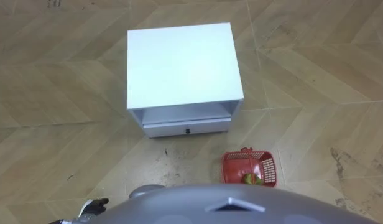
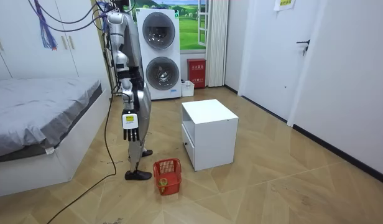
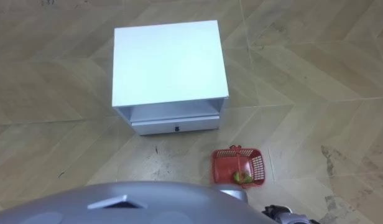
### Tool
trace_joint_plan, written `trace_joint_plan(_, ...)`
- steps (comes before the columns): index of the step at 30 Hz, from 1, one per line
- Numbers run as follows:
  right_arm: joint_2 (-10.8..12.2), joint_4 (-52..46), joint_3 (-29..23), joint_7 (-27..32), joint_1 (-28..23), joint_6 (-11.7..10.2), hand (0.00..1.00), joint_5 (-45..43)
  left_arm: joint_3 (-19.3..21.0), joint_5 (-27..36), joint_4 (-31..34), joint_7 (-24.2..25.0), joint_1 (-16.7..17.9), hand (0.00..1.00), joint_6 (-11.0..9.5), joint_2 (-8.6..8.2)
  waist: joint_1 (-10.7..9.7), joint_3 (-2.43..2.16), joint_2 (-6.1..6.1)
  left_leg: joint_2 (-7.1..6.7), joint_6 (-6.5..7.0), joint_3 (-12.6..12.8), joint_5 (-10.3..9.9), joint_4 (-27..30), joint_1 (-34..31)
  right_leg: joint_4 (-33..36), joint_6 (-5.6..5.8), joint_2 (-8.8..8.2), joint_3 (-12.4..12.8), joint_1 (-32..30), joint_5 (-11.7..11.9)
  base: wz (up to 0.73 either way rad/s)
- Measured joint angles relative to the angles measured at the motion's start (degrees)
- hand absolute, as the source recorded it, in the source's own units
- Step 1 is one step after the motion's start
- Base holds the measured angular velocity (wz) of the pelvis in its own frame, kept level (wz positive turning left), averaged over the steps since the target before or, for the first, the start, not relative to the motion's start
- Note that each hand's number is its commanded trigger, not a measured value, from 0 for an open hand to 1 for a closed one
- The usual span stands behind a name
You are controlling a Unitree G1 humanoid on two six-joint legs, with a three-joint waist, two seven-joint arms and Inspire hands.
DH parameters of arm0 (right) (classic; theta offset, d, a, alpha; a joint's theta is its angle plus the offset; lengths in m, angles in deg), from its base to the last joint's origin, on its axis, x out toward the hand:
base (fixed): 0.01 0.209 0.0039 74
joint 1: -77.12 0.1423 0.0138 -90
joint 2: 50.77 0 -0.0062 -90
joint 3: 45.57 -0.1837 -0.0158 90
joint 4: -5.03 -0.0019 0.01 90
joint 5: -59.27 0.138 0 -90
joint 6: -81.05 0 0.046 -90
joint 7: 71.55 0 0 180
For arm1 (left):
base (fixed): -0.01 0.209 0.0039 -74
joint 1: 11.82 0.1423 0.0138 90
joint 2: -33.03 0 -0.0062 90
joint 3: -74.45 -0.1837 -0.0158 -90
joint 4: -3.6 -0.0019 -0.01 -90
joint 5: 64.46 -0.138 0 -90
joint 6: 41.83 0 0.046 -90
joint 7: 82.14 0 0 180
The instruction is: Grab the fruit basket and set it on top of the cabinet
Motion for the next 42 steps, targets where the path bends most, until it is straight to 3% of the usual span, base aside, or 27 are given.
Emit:
trace_joint_plan(21, 0.03, -0.02, 1.71, -0.21, 0.52, 0.91, 0.0, -1.65, -0.67, 1.07, 0.18, -0.34, -0.18, 0.0, 0.4, 0.1, 0.07, -0.04, -0.17, -0.02, 0.0, 0.07, 0.0, 0.04, 0.05, 0.02, 0.0, -0.07, -0.06, 0.06, 0.0, 0.0)
trace_joint_plan(29, -0.07, -0.74, 1.33, 1.11, 0.76, 0.84, 0.0, -2.97, -0.67, 0.99, 0.87, -1.13, 0.47, 0.0, 0.27, 0.09, 0.04, -0.03, -0.2, -1.07, 0.23, -1.23, -0.09, 0.31, 0.11, 0.71, 0.67, -1.21, -1.23, 0.52, -0.58, 0.08)
trace_joint_plan(35, -0.49, -2.28, -2.89, 3.52, 1.09, -0.12, 0.0, -3.01, -0.43, 0.99, 1.28, -1.06, 0.56, 0.0, -0.01, 0.33, 0.08, 0.16, 0.05, -3.16, 2.71, -1.43, -1.81, 3.21, -1.61, 6.81, 2.46, -4.03, -1.29, -2.41, -2.93, 0.04)
trace_joint_plan(37, -0.8, -2.96, -4.05, 4.91, 1.92, -0.78, 0.0, -2.48, -0.39, 0.99, 1.15, -1.02, -0.1, 0.0, -0.41, 0.53, 0.16, 0.45, 0.72, -3.26, 3.74, -0.68, -3.17, 7.54, -4.77, 11.18, 2.43, -4.79, -0.99, -5.98, -2.82, -0.09)
trace_joint_plan(40, -1.11, -4.71, -4.67, 5.92, 2.77, -0.85, 0.0, -2.52, 1.73, 0.78, 0.92, -0.97, -0.51, 0.0, -1.43, 0.61, 0.26, 0.51, 1.28, -3.86, 4.94, 0.15, -3.99, 9.66, -7.19, 13.17, 2.83, -5.89, -1.03, -8.31, -2.52, -0.13)
trace_joint_plan(41, -1.11, -6.18, -5.1, 6.5, 3.09, -1.3, 0.0, -2.7, 2.65, 0.12, 0.71, -0.97, -0.68, 0.0, -2.46, 0.8, 0.15, 0.33, 1.52, -3.65, 5.55, 0.95, -4.21, 10.21, -9.13, 13.18, 3.52, -6.29, -0.71, -9.51, -1.95, -0.15)
trace_joint_plan(42, -0.97, -8.11, -5.11, 6.93, 3.75, -1.36, 0.0, -2.6, 3.37, -0.22, 0.48, -1.01, -0.8, 0.0, -3.27, 1.18, 0.32, 0.07, 2.38, -3.28, 6.48, 3.17, -4.32, 11.15, -11.02, 15.58, 3.36, -7.0, -1.37, -11.51, -2.22, 0.13)
